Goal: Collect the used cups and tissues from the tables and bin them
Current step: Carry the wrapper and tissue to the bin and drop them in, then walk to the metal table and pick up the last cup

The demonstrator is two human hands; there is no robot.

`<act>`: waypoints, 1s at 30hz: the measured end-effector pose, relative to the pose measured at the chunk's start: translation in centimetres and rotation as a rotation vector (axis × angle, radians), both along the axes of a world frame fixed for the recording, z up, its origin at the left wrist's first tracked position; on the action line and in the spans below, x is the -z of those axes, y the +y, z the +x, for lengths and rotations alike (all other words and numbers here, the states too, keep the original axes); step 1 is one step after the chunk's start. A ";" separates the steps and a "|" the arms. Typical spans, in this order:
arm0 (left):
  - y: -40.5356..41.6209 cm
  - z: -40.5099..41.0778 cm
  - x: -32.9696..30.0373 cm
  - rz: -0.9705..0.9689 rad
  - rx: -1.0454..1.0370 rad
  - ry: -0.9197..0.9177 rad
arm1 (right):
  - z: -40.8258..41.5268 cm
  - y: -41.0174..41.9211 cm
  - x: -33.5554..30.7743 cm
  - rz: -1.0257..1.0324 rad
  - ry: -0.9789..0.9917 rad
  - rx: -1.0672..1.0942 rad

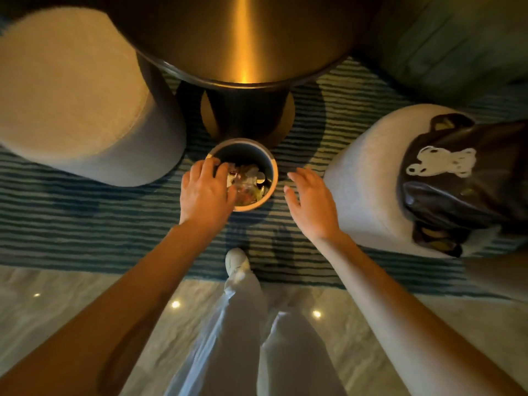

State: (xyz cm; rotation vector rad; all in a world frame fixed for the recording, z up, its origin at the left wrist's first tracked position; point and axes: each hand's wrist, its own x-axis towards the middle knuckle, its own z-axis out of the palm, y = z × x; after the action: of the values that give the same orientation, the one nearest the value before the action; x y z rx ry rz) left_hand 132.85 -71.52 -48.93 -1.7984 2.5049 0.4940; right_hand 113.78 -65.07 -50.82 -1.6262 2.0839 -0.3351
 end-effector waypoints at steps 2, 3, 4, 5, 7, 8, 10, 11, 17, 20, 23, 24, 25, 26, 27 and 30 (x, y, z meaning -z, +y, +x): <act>2.9 -1.9 -2.0 -0.003 0.032 0.036 | -1.6 3.9 -1.7 -0.021 -0.002 0.050; 4.5 -3.0 -2.9 -0.011 0.058 0.050 | -2.5 6.2 -2.6 -0.040 -0.005 0.084; 6.1 -4.1 -3.9 -0.019 0.085 0.067 | -3.4 8.5 -3.4 -0.062 -0.013 0.122; 7.9 -5.4 -4.9 -0.027 0.109 0.085 | -4.4 11.0 -4.2 -0.079 -0.022 0.163; 11.7 -8.2 -6.9 -0.039 0.165 0.098 | -6.6 16.5 -6.2 -0.099 -0.031 0.241; 13.7 -9.7 -7.8 -0.045 0.201 0.092 | -7.8 19.3 -7.3 -0.111 -0.023 0.281; 18.0 -12.7 -9.7 -0.046 0.296 0.090 | -10.1 25.0 -9.5 -0.147 0.012 0.391; 20.6 -14.6 -10.8 -0.046 0.352 0.104 | -11.6 28.5 -11.1 -0.155 0.031 0.455; 31.1 -23.1 -15.6 -0.032 0.620 0.156 | -17.7 42.4 -17.4 -0.190 0.089 0.715; 33.5 -29.6 -18.2 -0.074 0.769 0.191 | -21.8 46.2 -19.6 -0.157 0.103 0.783; 33.7 -37.2 -20.7 -0.143 0.874 0.195 | -27.4 47.3 -21.8 -0.221 0.146 0.828; 33.6 -39.8 -21.4 -0.166 0.897 0.207 | -29.4 47.3 -22.6 -0.236 0.177 0.837; 33.3 -42.3 -22.2 -0.187 0.911 0.222 | -31.6 47.2 -23.3 -0.240 0.211 0.837; 33.0 -44.8 -22.9 -0.210 0.916 0.240 | -33.9 47.1 -24.1 -0.240 0.243 0.832; 32.6 -47.3 -23.6 -0.228 0.915 0.263 | -36.5 46.8 -24.8 -0.244 0.262 0.824; 30.8 -55.1 -25.1 -0.238 0.927 0.304 | -44.6 46.0 -26.8 -0.236 0.287 0.793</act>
State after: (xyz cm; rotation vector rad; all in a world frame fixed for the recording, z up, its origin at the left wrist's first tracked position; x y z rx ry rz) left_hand 77.77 -40.75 -23.83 -0.4265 3.2950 0.4274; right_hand 69.15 -19.04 -24.01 -0.9130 2.9482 -0.6492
